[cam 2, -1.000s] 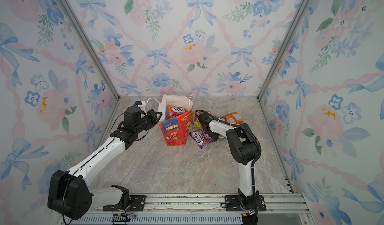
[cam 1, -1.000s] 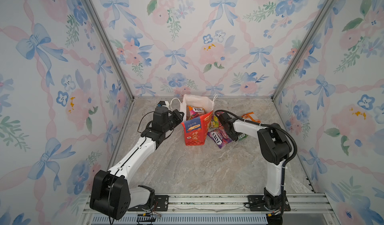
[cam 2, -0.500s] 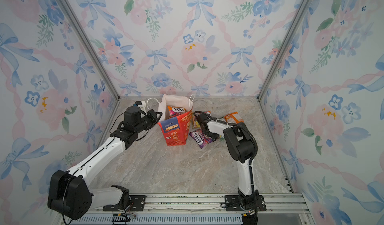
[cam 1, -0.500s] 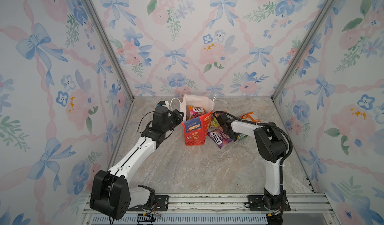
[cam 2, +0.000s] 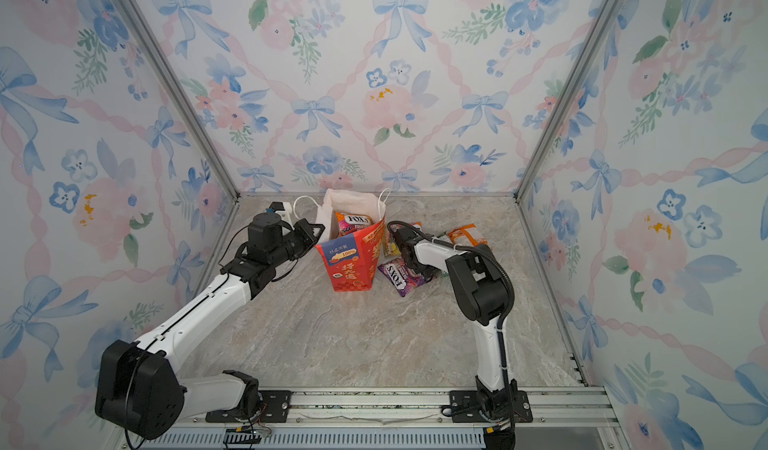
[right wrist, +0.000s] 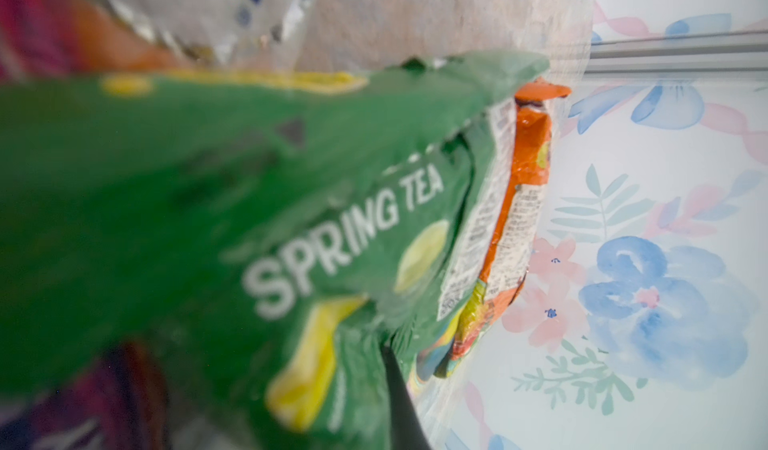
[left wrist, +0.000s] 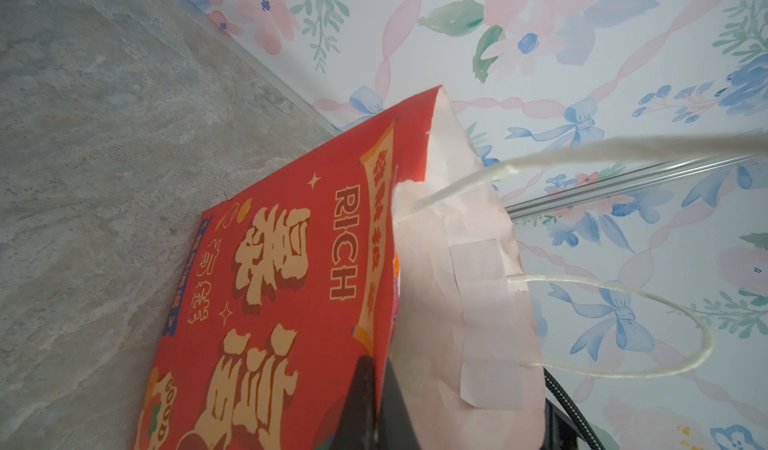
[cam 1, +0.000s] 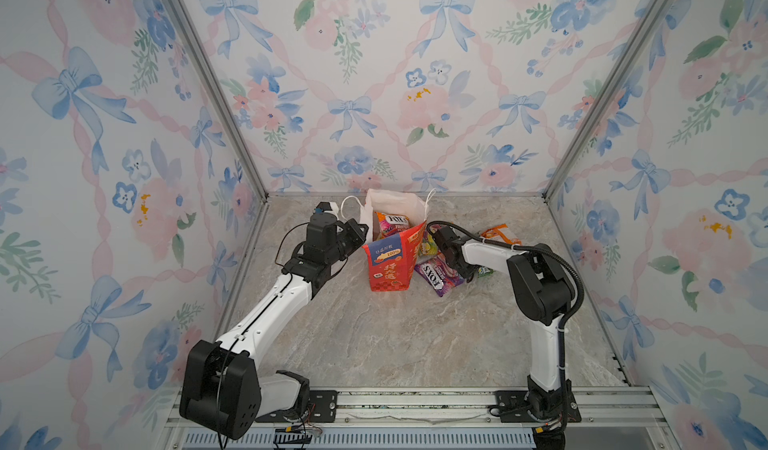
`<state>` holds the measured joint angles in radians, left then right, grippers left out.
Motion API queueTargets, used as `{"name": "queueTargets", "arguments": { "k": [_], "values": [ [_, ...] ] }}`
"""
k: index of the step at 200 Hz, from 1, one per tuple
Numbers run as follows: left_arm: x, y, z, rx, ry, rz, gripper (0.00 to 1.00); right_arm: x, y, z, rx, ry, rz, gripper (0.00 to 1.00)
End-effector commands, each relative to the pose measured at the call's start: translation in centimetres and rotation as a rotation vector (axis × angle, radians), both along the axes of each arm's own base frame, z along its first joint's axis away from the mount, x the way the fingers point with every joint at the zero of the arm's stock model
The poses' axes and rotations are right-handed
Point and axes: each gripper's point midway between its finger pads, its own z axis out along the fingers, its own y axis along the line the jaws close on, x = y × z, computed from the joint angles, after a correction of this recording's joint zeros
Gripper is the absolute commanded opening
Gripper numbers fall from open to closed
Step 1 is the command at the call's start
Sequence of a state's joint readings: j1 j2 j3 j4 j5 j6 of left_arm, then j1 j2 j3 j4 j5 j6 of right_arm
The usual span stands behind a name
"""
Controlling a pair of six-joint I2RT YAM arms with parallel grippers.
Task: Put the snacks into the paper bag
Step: 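Lower the right gripper and close it on the green Spring Tea packet, then lift the green packet and carry it toward the paper bag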
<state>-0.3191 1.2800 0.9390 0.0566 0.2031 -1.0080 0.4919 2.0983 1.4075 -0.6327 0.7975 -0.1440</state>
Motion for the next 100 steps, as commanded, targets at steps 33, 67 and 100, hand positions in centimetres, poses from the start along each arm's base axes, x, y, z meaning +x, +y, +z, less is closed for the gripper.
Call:
{"name": "queueTargets", "arguments": {
  "k": [33, 67, 100],
  "values": [
    [0.4, 0.2, 0.0, -0.014, -0.011, 0.007, 0.00, -0.9, 1.6, 3.9, 0.283, 0.010, -0.057, 0.00],
    [0.4, 0.2, 0.1, -0.016, -0.012, 0.003, 0.00, -1.7, 1.9, 7.3, 0.502, 0.014, -0.118, 0.00],
    [0.4, 0.0, 0.3, -0.020, -0.016, -0.003, 0.00, -2.9, 2.0, 10.5, 0.714, 0.028, -0.169, 0.00]
  ]
}}
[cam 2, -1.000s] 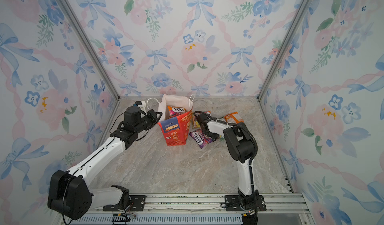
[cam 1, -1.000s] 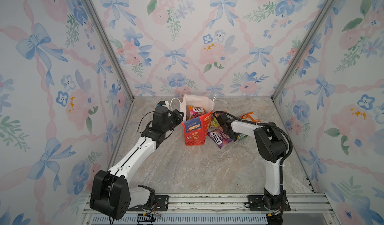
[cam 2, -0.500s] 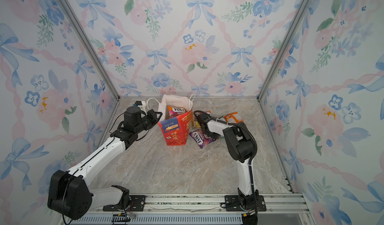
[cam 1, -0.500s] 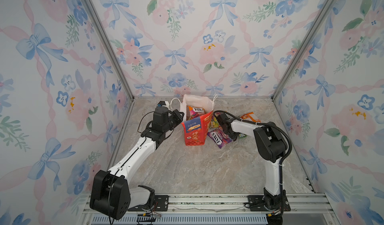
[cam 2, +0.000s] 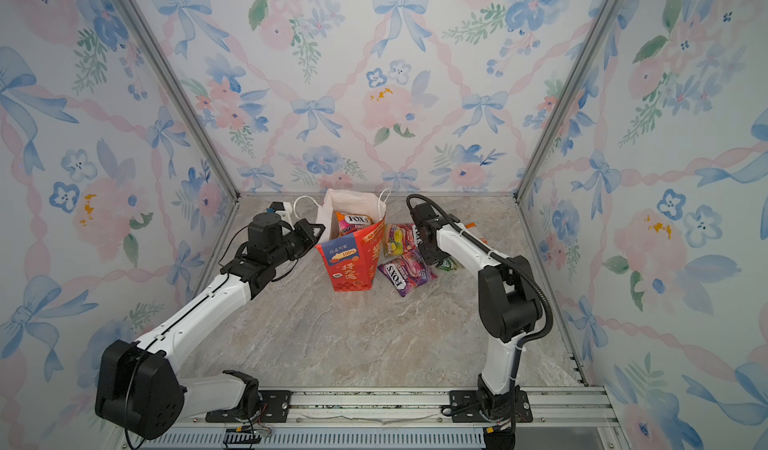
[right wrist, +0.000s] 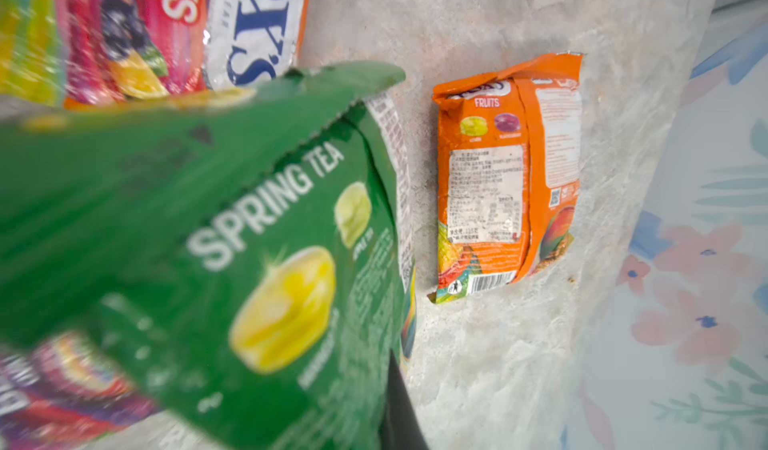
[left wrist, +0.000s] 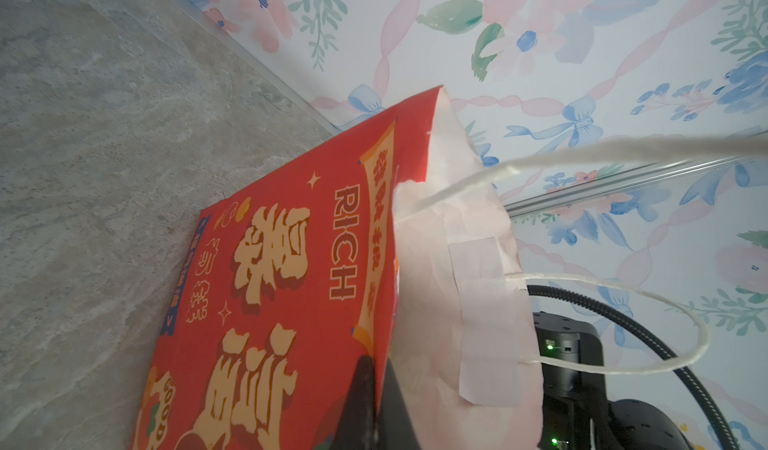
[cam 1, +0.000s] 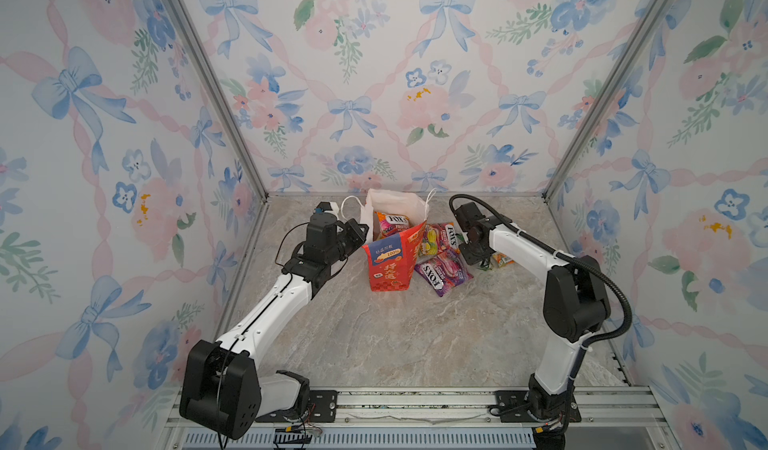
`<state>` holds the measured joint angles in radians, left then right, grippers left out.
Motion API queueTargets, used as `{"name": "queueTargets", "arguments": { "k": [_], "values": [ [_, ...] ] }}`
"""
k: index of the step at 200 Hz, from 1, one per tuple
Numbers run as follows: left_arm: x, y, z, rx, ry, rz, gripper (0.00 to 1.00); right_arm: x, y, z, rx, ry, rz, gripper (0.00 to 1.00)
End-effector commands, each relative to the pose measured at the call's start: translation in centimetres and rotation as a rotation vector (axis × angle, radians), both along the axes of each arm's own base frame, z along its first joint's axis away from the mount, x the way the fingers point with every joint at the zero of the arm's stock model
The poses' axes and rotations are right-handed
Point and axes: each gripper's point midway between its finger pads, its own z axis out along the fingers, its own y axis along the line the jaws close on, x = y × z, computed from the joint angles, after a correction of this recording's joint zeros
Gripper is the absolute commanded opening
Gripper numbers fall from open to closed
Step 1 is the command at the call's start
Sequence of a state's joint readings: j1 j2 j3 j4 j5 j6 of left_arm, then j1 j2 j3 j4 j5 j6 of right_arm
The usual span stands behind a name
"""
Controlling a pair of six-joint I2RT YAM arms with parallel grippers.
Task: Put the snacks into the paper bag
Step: 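Lift the green packet and carry it toward the paper bag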
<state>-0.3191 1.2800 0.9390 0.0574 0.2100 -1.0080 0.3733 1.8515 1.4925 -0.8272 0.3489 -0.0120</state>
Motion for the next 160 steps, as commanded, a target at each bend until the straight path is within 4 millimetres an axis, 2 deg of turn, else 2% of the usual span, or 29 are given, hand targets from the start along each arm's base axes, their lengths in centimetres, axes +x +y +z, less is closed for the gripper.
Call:
{"name": "queueTargets", "arguments": {
  "k": [1, 40, 44, 72, 132, 147, 160],
  "values": [
    [0.4, 0.1, 0.3, -0.018, -0.016, 0.004, 0.00, -1.5, 1.0, 3.4, 0.217, 0.021, -0.046, 0.00],
    [0.5, 0.0, 0.9, -0.030, -0.029, -0.004, 0.00, -2.1, 2.5, 8.8, 0.609, -0.001, -0.103, 0.00],
    [0.5, 0.0, 1.0, -0.030, -0.031, -0.004, 0.00, -2.3, 2.6, 10.4, 0.653, -0.030, -0.101, 0.00],
    [0.6, -0.3, 1.6, -0.037, -0.041, -0.011, 0.00, -2.3, 4.3, 16.8, 0.874, -0.120, -0.081, 0.00],
    [0.7, -0.9, 2.5, -0.038, -0.061, -0.022, 0.00, -2.9, 9.4, 33.3, 1.291, -0.345, 0.102, 0.00],
    [0.8, -1.1, 2.5, -0.036, -0.062, -0.023, 0.00, -3.3, 11.2, 36.2, 1.335, -0.385, 0.163, 0.00],
    [0.9, -1.3, 2.4, -0.035, -0.058, -0.027, 0.00, -3.5, 13.0, 37.6, 1.344, -0.408, 0.209, 0.00]
  ]
}}
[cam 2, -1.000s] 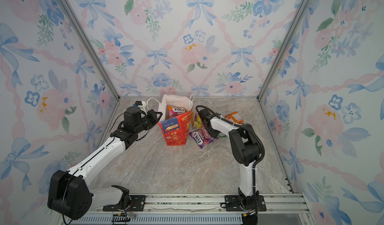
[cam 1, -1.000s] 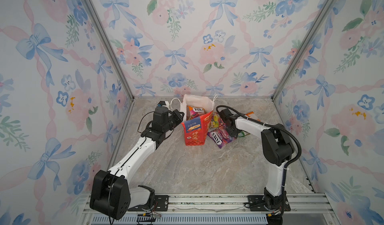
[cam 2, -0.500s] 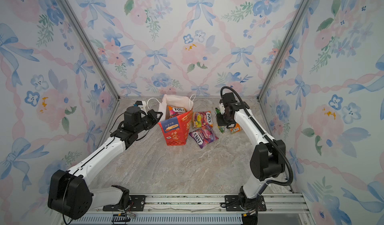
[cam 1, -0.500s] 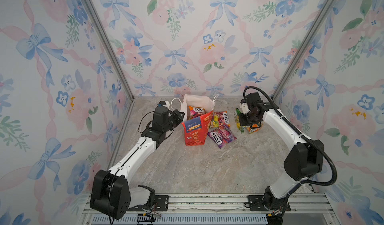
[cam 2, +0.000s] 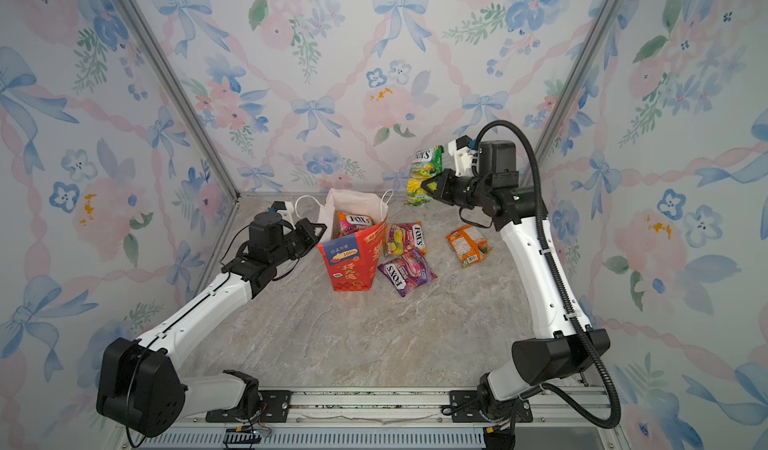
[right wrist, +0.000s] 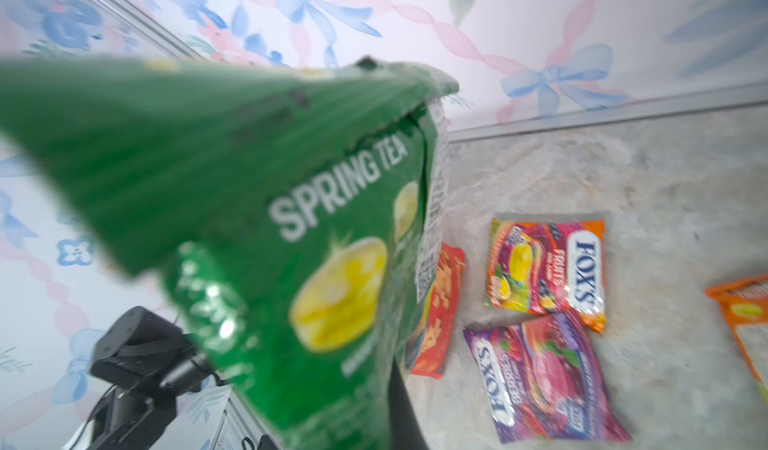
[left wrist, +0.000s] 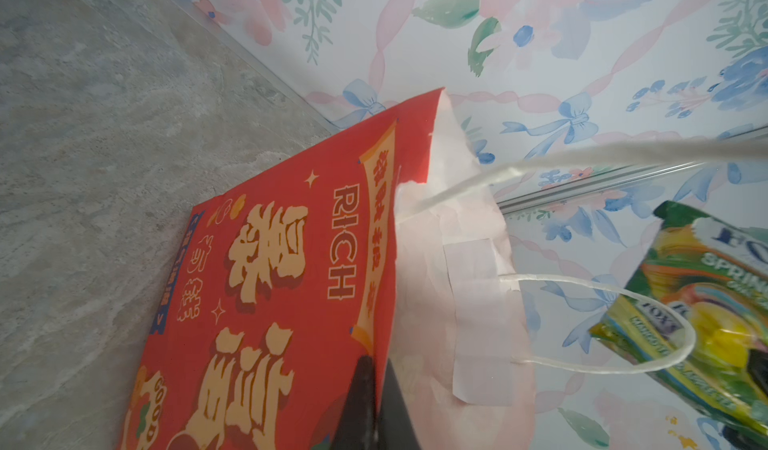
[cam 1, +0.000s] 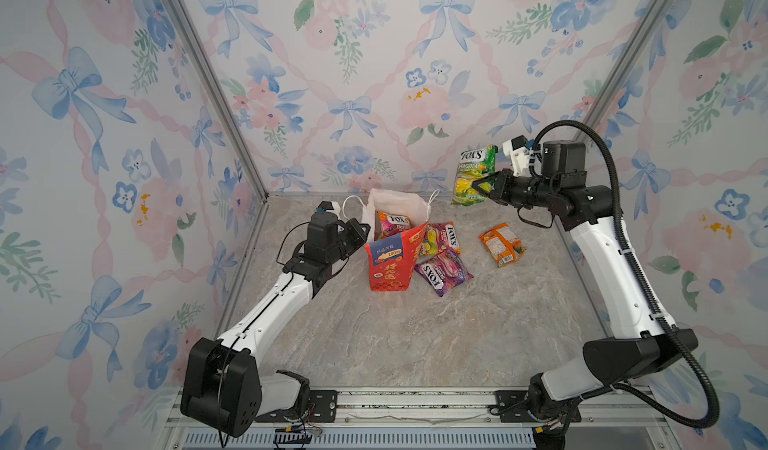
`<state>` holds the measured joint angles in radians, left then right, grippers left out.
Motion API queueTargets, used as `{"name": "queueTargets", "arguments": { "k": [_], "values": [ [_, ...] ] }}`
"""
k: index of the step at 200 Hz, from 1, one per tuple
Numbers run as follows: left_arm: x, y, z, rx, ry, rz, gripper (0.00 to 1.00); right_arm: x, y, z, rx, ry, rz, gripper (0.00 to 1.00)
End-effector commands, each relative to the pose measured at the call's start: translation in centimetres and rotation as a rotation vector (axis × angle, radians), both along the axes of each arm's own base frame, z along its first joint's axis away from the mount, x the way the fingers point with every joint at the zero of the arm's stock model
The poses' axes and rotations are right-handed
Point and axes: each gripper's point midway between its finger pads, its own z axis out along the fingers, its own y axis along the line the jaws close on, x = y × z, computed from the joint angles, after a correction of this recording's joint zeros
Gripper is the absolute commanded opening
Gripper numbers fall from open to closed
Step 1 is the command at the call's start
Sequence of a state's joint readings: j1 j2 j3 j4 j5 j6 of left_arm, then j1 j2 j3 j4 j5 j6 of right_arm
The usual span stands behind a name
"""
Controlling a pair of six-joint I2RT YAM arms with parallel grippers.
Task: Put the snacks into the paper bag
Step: 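Lift the green packet and carry it toward the paper bag, then lower the green packet into the paper bag's opening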
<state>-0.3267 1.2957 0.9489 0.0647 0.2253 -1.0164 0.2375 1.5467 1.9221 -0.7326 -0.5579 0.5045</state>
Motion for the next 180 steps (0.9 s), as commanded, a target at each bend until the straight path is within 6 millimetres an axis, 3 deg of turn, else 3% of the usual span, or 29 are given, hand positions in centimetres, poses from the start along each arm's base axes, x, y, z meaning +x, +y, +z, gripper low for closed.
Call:
{"name": "queueTargets", "arguments": {
  "k": [1, 31, 35, 56, 88, 132, 180],
  "values": [
    [0.7, -0.7, 2.4, -0.023, -0.062, -0.008, 0.00, -1.4, 4.0, 6.0, 0.128, -0.126, 0.102, 0.00],
    [0.9, -1.3, 2.2, -0.020, -0.056, -0.019, 0.00, -1.6, 7.9, 7.3, 0.139, -0.164, 0.161, 0.00],
    [1.0, -1.3, 2.1, -0.020, -0.056, -0.020, 0.00, -0.9, 8.9, 6.3, 0.128, -0.143, 0.172, 0.00],
    [1.0, -1.6, 2.2, -0.018, -0.056, -0.025, 0.00, -0.2, 11.2, 5.4, 0.092, -0.126, 0.187, 0.00],
    [1.2, -2.1, 2.9, -0.005, -0.079, -0.029, 0.00, 0.8, 13.4, 2.2, -0.021, -0.062, 0.157, 0.00],
    [1.5, -3.2, 3.2, 0.013, -0.089, -0.048, 0.00, 0.7, 13.9, -2.1, -0.142, 0.031, 0.133, 0.00],
    [1.4, -3.3, 3.5, 0.021, -0.101, -0.037, 0.03, -0.3, 12.8, -4.7, -0.241, 0.081, 0.103, 0.00]
  ]
}}
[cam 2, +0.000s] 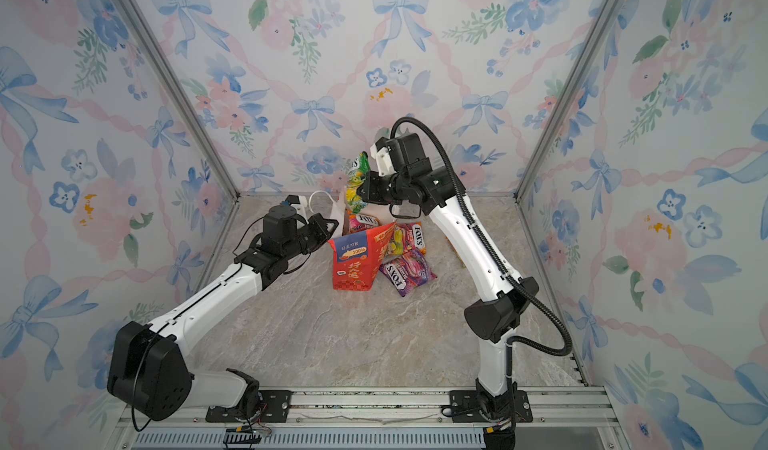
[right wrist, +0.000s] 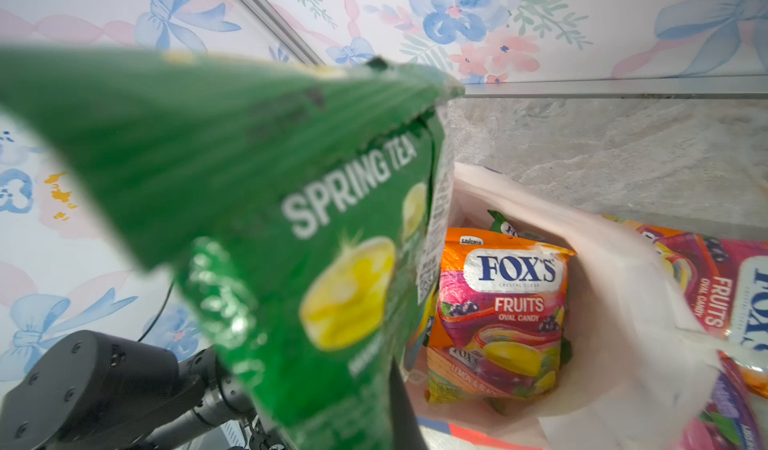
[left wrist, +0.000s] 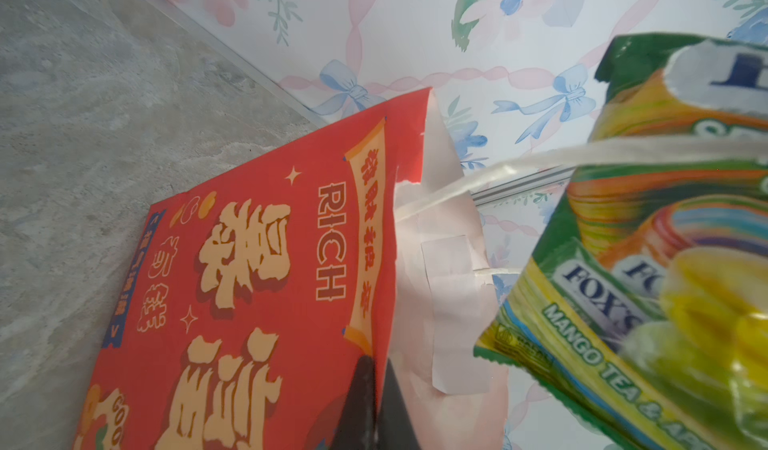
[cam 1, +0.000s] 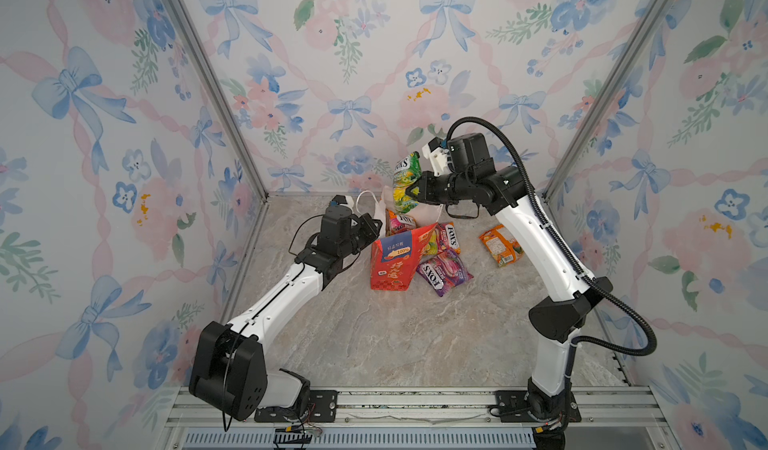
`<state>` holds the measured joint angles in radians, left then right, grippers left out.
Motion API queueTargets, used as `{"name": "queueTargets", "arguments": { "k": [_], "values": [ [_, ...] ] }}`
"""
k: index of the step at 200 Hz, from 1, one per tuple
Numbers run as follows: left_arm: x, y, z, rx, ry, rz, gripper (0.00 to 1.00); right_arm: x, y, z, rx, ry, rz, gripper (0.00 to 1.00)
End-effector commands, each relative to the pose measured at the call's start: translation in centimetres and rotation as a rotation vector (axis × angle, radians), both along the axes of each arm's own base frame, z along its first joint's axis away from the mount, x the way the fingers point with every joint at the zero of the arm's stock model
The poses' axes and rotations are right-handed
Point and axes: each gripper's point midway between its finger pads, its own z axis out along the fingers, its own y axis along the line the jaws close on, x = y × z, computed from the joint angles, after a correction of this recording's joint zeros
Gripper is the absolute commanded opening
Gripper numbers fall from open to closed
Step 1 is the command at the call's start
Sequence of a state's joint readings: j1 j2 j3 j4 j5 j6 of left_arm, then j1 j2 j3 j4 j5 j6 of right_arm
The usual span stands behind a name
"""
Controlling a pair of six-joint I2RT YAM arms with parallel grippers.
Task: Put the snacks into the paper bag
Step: 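Lower the green packet into the paper bag's opening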
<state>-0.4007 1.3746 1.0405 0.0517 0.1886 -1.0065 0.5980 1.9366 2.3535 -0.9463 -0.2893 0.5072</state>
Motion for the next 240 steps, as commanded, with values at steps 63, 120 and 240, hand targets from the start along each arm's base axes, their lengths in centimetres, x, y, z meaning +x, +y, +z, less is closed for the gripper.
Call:
{"name": "queueTargets", "arguments": {
  "k": [63, 120, 240],
  "values": [
    [0.1, -0.2, 3.6, -0.005, -0.111, 0.004, 0.07, -1.9, -0.9, -1.8, -0.108, 0.035, -0.016, 0.00],
    [0.1, -0.1, 3.2, 0.004, -0.108, 0.006, 0.07, -3.6, -1.3, -3.2, -0.159, 0.153, 0.005, 0.00],
    [-0.1, -0.7, 3.1, -0.005, -0.132, -0.019, 0.08, -4.0, 0.3, -8.3, -0.240, 0.306, -0.022, 0.00]
  ]
}}
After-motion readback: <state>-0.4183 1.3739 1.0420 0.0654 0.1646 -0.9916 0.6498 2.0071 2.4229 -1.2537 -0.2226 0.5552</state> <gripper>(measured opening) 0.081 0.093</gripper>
